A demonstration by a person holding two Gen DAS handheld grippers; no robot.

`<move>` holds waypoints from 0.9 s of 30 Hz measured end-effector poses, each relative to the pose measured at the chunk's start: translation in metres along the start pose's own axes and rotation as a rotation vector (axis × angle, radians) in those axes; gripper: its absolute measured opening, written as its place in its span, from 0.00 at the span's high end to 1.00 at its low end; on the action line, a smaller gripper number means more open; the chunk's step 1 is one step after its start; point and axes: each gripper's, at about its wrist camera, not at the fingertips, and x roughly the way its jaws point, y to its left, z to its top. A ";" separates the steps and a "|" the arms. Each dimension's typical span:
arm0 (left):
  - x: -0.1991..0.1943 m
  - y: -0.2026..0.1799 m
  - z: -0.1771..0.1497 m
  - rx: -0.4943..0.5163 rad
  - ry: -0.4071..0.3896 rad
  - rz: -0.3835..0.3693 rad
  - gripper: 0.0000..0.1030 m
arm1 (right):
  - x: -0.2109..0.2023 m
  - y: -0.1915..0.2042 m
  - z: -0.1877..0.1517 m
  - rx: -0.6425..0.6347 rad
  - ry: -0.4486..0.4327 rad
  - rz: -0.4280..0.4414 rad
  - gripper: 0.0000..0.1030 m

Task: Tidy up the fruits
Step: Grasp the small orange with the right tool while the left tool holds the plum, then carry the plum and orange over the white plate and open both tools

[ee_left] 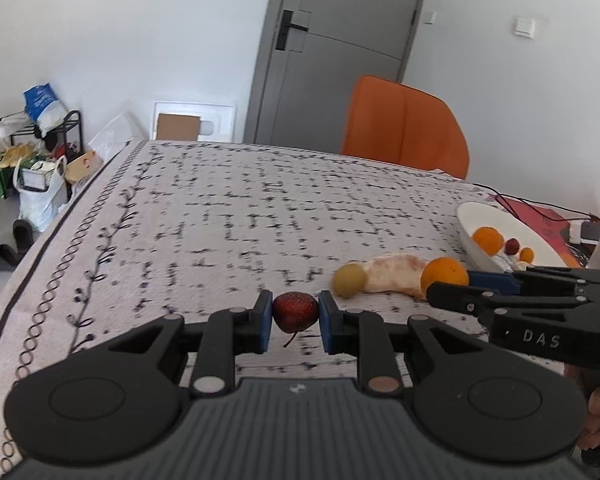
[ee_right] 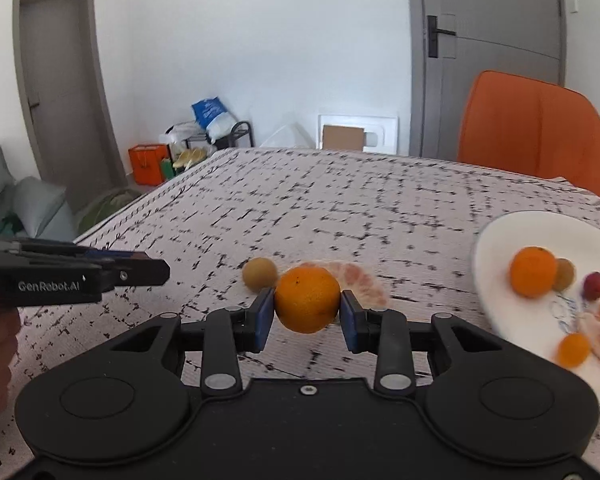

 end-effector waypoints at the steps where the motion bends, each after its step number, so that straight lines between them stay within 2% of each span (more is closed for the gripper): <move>1: 0.001 -0.004 0.001 0.006 -0.001 -0.006 0.78 | -0.005 -0.004 0.001 0.007 -0.009 -0.004 0.68; 9: 0.004 -0.040 0.008 0.066 -0.015 -0.055 0.78 | -0.035 -0.033 0.002 0.069 -0.071 -0.038 0.68; 27: 0.016 -0.103 0.021 0.167 -0.029 -0.116 0.78 | -0.068 -0.082 -0.015 0.149 -0.117 -0.117 0.68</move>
